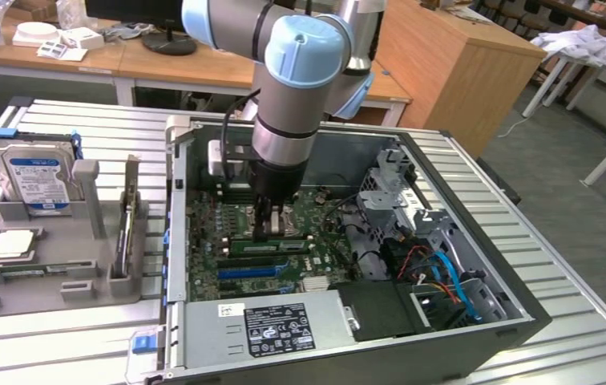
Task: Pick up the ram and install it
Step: 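Press down the ram until it locks into place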
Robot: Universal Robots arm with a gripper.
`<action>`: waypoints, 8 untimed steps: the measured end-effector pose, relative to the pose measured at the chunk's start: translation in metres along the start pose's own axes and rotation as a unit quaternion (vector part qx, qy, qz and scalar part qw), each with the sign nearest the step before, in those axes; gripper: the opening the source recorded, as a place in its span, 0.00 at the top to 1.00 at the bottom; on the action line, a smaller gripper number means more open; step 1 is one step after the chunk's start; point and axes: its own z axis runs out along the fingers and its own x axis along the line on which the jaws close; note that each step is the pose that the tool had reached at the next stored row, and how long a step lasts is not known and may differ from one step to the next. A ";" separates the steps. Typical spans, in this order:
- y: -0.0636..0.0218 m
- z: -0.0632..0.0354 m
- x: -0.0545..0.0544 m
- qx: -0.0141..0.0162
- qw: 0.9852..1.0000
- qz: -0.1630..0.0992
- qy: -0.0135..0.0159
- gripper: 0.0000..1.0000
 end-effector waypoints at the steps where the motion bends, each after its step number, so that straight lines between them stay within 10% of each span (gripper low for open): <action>1: 0.0000 0.0005 0.000 0.000 1.000 0.000 0.000 0.90; 8: 0.0000 0.0014 0.000 0.000 1.000 0.000 0.000 0.90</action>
